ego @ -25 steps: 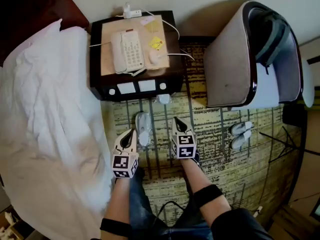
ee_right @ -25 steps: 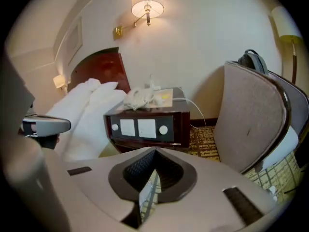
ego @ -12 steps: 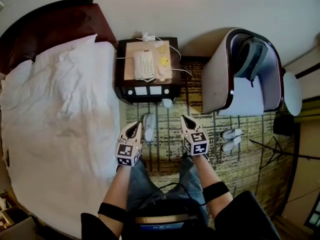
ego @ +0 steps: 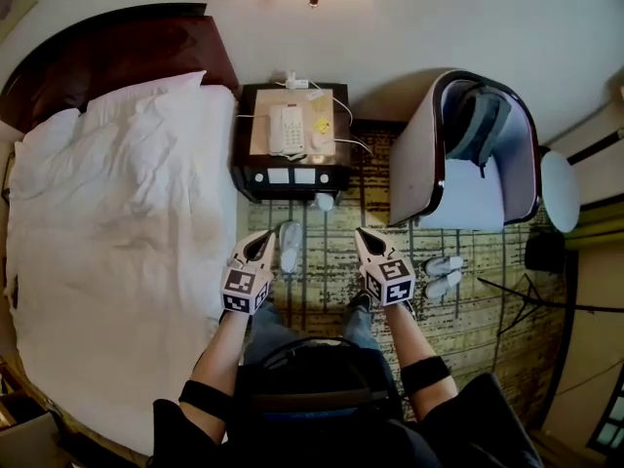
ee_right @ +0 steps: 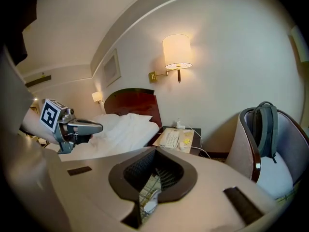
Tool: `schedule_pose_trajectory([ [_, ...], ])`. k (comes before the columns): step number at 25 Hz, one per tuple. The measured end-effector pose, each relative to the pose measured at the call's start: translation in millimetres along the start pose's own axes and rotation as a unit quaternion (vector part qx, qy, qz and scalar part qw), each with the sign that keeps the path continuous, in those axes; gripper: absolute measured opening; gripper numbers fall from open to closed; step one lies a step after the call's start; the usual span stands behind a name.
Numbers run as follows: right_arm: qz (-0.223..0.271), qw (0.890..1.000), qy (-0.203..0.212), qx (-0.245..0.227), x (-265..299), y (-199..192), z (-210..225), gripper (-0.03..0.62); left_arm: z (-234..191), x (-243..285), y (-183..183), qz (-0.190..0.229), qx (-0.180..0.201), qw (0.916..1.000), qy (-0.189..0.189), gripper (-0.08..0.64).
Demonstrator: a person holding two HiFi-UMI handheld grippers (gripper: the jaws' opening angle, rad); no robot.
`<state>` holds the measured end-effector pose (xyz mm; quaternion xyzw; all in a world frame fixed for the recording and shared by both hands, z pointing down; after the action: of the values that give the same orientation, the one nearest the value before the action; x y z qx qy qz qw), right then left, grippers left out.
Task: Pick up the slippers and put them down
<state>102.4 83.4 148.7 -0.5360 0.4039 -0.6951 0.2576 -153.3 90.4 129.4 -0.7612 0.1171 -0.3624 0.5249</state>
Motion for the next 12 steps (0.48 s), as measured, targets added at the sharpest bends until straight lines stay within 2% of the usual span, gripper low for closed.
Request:
schedule_pose_trajectory([
  [12, -0.02, 1.0, -0.001, -0.002, -11.1, -13.1, 6.7, 0.0, -1.0, -5.7, -2.7, -0.001, -0.01, 0.9999, -0.002, 0.003],
])
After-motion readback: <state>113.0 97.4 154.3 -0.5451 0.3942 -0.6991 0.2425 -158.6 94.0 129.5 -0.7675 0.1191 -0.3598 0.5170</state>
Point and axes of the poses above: the fingertips, and each gripper's own axes: x forward along the fingers, z to its right, y out of its top, the point moved 5 cm from there along -x, backward along the fingers, and after that the axes turned 14 degrees about -y, right-handed, at the moved point
